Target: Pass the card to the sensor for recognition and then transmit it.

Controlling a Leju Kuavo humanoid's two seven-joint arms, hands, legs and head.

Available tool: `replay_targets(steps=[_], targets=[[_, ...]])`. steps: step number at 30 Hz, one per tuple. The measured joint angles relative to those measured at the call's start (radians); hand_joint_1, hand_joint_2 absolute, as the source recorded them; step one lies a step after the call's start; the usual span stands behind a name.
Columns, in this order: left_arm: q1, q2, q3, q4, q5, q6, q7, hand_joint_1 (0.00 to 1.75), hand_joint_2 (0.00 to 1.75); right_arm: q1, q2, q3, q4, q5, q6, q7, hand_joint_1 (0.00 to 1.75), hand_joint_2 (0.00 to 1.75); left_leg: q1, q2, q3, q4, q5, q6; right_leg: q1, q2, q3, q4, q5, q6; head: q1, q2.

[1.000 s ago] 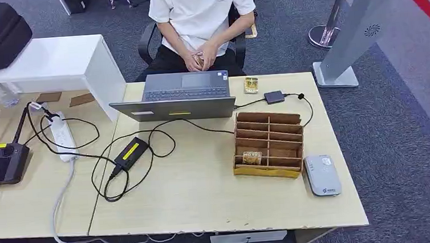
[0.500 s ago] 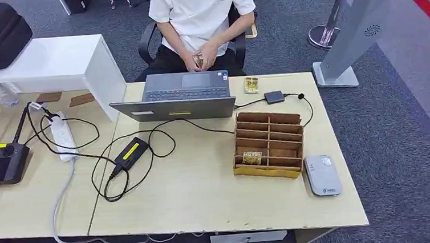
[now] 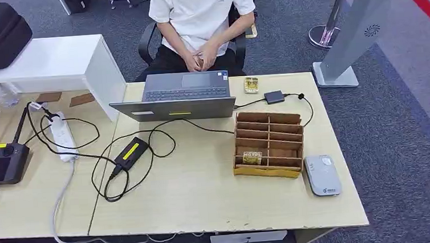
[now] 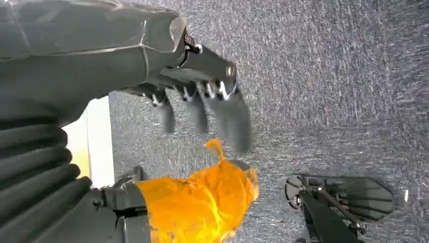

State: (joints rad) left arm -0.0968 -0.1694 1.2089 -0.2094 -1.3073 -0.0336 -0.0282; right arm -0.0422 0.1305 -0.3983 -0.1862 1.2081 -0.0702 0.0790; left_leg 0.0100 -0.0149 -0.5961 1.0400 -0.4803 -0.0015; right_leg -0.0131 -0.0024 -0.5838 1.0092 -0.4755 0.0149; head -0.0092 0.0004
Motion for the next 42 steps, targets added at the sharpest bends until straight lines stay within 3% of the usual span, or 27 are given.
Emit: replay_targets(steps=[10, 11, 12, 18, 34, 42], targets=[[0.000, 0.000, 0.000, 0.000, 0.000, 0.006, -0.002, 1.75, 0.00, 0.000, 0.000, 0.000, 0.000, 0.004, -0.002, -0.005, 1.75, 0.00, 0.000, 0.000, 0.000, 0.000, 0.000, 0.000, 0.000, 0.000, 0.000, 0.000, 0.000, 0.000, 0.000, 0.000], [0.000, 0.000, 0.000, 0.000, 0.000, 0.006, -0.002, 0.86, 0.00, 0.000, 0.000, 0.000, 0.000, 0.005, -0.002, -0.005, 0.02, 0.00, 0.000, 0.000, 0.000, 0.000, 0.000, 0.000, 0.000, 0.000, 0.000, 0.000, 0.000, 0.000, 0.000, 0.000], [0.000, 0.000, 0.000, 0.000, 0.000, 0.006, -0.002, 0.00, 0.00, 0.000, 0.000, 0.000, 0.000, 0.006, -0.002, -0.005, 0.00, 0.00, 0.000, 0.000, 0.000, 0.000, 0.000, 0.000, 0.000, 0.000, 0.000, 0.000, 0.000, 0.000, 0.000, 0.000], [0.000, 0.000, 0.004, 0.000, 0.016, -0.003, 0.037, 0.00, 0.00, 0.000, 0.000, 0.000, 0.000, 0.014, 0.003, 0.029, 0.00, 0.00, 0.000, 0.000, 0.000, 0.000, 0.000, 0.000, 0.000, 0.000, 0.000, 0.000, 0.000, 0.000, 0.000, 0.000], [0.000, 0.000, 0.016, 0.000, 0.014, -0.012, 0.039, 0.00, 0.00, 0.000, 0.000, 0.000, 0.000, 0.017, 0.008, 0.044, 0.00, 0.00, 0.000, 0.000, 0.000, 0.000, 0.000, 0.000, 0.000, 0.000, 0.000, 0.000, 0.000, 0.000, 0.000, 0.000], [0.000, 0.000, 0.016, 0.000, 0.003, 0.017, 0.056, 0.00, 0.00, 0.000, 0.000, -0.001, 0.000, 0.027, -0.016, 0.040, 0.00, 0.00, 0.000, 0.000, 0.000, 0.000, 0.000, 0.000, 0.000, 0.000, 0.000, 0.000, 0.000, 0.000, 0.000, 0.000]])
